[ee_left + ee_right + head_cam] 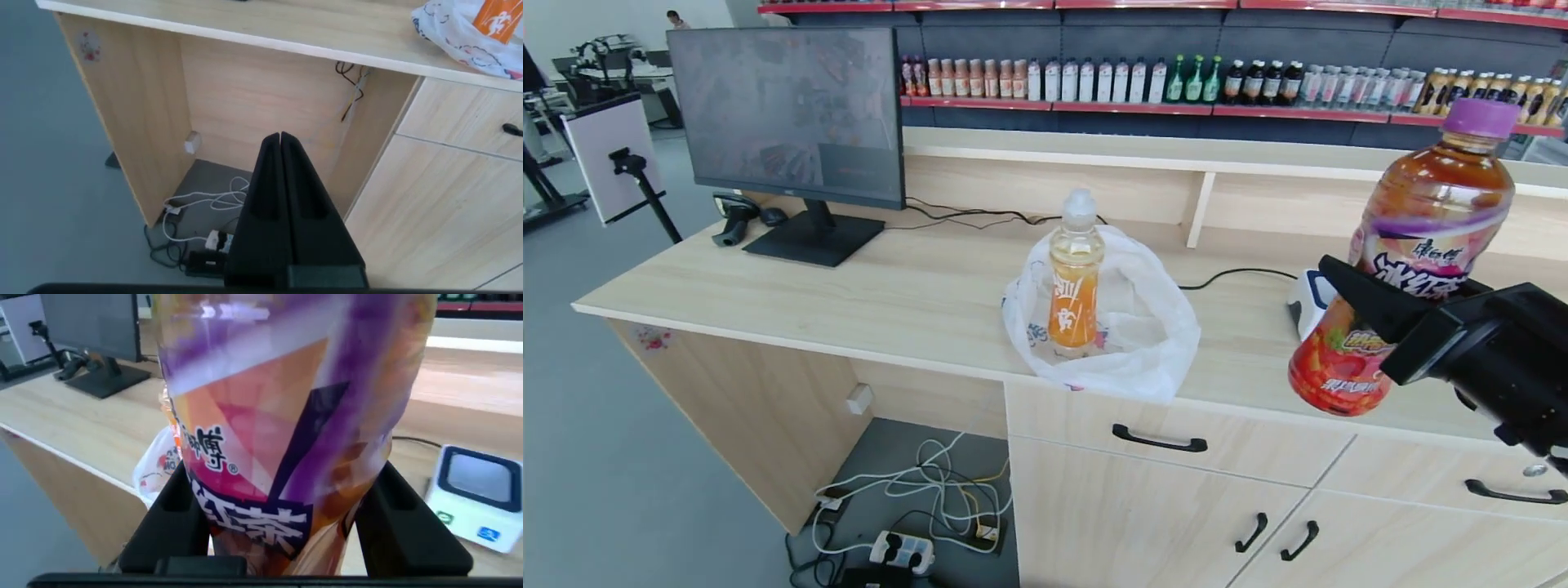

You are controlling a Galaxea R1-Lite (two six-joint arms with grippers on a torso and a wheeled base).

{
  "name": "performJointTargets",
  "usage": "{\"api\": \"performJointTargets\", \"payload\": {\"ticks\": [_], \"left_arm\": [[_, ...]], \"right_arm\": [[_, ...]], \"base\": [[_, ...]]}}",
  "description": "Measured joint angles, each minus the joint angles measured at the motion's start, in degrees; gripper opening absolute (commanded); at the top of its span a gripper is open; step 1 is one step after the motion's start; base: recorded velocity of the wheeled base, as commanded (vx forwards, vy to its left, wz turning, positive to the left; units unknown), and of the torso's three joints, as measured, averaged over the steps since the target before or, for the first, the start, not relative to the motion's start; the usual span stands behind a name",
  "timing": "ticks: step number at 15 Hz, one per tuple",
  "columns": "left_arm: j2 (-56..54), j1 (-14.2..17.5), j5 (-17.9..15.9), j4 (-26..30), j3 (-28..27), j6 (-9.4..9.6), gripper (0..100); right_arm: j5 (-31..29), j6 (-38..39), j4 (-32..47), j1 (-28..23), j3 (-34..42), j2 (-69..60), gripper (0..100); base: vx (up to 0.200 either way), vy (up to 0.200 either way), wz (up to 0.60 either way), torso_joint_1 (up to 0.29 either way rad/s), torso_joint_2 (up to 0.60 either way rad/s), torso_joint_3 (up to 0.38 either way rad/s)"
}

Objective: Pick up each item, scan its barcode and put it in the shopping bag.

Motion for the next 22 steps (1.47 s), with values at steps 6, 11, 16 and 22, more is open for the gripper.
{"api": "performJointTargets", "payload": {"ticks": [6, 11, 16, 22], "left_arm": [[0.0, 0.05, 0.02, -0.05, 0.0, 0.0, 0], [0.0, 0.05, 0.0, 0.0, 0.0, -0.02, 0], [0.0, 0.05, 0.0, -0.02, 0.0, -0.05, 0], [0.0, 0.05, -0.02, 0.0, 0.0, 0.0, 0]], "right_arm": [[6.7, 0.87, -0.49, -6.33, -6.97, 4.19, 0], [11.96, 2.93, 4.73, -7.8, -20.37, 9.64, 0], [14.58, 5.03, 5.58, -10.86, -23.48, 15.27, 0], [14.6, 5.14, -3.32, -9.97, -24.31, 23.19, 0]], "base": [[0.0, 0.0, 0.0, 0.0, 0.0, 0.0], [0.0, 0.0, 0.0, 0.0, 0.0, 0.0], [0.0, 0.0, 0.0, 0.0, 0.0, 0.0], [0.0, 0.0, 0.0, 0.0, 0.0, 0.0]]}}
